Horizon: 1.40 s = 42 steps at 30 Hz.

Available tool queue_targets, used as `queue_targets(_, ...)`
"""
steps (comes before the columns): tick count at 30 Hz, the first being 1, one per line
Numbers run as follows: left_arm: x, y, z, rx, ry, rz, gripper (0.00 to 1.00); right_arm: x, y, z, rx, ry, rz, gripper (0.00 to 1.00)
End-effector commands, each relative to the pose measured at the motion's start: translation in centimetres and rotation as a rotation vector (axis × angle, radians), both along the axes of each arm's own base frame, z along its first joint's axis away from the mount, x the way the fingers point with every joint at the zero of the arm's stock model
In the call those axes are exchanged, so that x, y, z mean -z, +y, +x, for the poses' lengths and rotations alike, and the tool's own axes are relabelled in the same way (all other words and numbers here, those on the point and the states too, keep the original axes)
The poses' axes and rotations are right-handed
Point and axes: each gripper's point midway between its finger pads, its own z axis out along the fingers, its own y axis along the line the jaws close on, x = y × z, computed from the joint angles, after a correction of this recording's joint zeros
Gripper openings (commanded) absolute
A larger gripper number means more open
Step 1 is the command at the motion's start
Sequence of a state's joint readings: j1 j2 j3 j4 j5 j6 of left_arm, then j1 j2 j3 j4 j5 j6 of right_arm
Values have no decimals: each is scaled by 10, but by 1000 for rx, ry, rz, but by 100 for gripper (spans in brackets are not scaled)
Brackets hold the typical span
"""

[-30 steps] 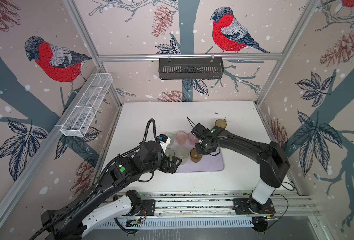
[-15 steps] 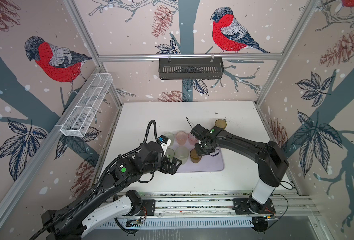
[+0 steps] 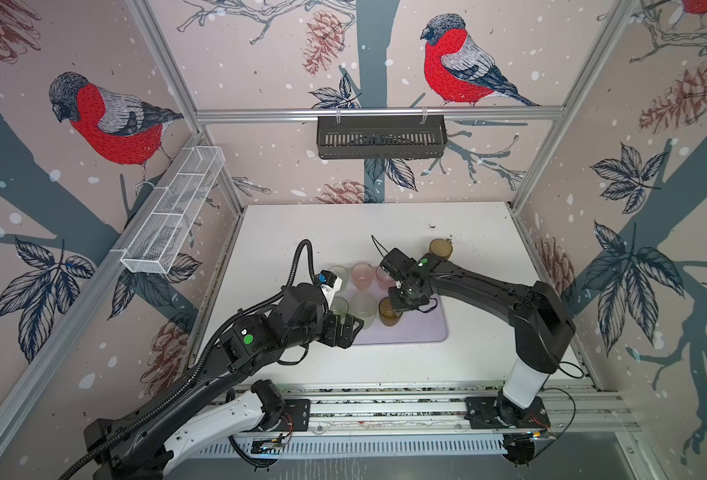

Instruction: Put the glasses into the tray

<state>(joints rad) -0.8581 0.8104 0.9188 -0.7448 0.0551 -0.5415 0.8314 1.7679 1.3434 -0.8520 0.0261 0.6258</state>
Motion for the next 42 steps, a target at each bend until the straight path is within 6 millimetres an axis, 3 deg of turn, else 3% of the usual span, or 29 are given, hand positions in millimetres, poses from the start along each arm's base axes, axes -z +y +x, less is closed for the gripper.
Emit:
queue_targets(1,-4,-1,3,0,-23,-3,98,0,0,0,-1,-4,-9,2)
queue_targets(23,-5,-1,4,-5,-22,-7,97,-5,2,1,5,-23,2,26)
queue_targets(42,-7,-3,3,-2,-17,-21,98,-30,-1,5,40,-78,48,45)
